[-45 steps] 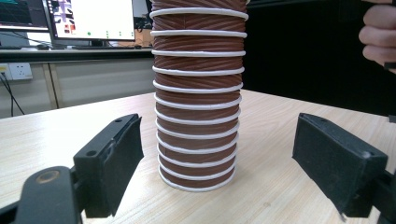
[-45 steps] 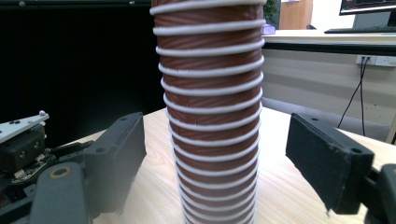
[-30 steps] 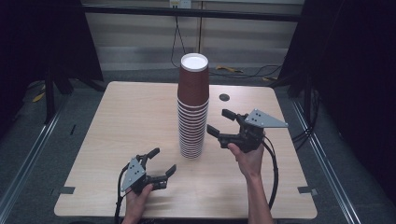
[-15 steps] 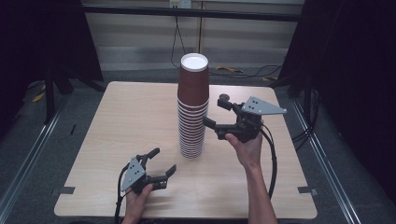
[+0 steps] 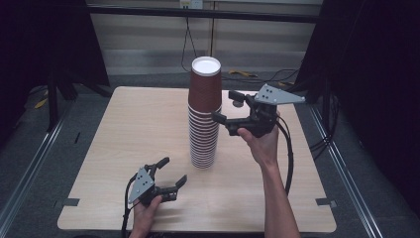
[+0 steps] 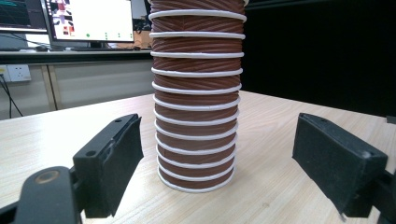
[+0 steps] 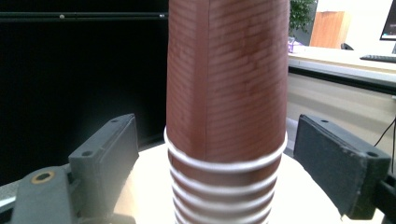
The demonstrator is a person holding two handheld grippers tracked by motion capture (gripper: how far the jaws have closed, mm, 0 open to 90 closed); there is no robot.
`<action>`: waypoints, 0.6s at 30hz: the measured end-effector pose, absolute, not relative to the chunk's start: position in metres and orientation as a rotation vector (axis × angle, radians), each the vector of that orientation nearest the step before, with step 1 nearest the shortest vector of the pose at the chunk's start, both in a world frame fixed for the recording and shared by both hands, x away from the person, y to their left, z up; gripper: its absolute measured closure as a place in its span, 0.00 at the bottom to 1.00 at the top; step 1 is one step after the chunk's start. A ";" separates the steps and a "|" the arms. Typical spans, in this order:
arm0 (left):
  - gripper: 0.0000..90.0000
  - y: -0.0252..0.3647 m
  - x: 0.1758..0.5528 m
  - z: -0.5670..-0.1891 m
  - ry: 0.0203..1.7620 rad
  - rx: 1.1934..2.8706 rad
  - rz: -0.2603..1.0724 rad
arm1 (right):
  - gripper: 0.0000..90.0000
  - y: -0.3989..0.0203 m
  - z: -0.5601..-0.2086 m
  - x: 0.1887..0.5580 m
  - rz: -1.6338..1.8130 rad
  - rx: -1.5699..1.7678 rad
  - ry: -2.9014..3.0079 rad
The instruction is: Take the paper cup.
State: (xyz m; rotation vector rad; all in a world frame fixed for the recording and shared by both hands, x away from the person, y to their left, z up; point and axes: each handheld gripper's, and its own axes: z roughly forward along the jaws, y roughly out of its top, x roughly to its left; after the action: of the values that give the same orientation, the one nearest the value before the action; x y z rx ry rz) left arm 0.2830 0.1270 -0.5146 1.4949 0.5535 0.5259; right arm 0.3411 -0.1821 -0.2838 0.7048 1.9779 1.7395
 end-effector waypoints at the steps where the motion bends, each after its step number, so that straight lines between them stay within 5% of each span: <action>1: 0.17 0.127 0.283 -0.515 0.555 1.490 0.524 | 0.15 -0.182 -0.284 0.341 1.739 0.705 1.978; 18: 0.17 0.127 0.283 -0.515 0.553 1.490 0.523 | 0.15 -0.165 -0.251 0.360 1.728 0.682 2.018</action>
State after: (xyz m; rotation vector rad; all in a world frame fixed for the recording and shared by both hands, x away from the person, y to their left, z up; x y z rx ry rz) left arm 0.2829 0.1267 -0.5147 1.4897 0.5529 0.5226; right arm 0.3597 -0.1646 -0.2513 0.6820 2.0175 1.7277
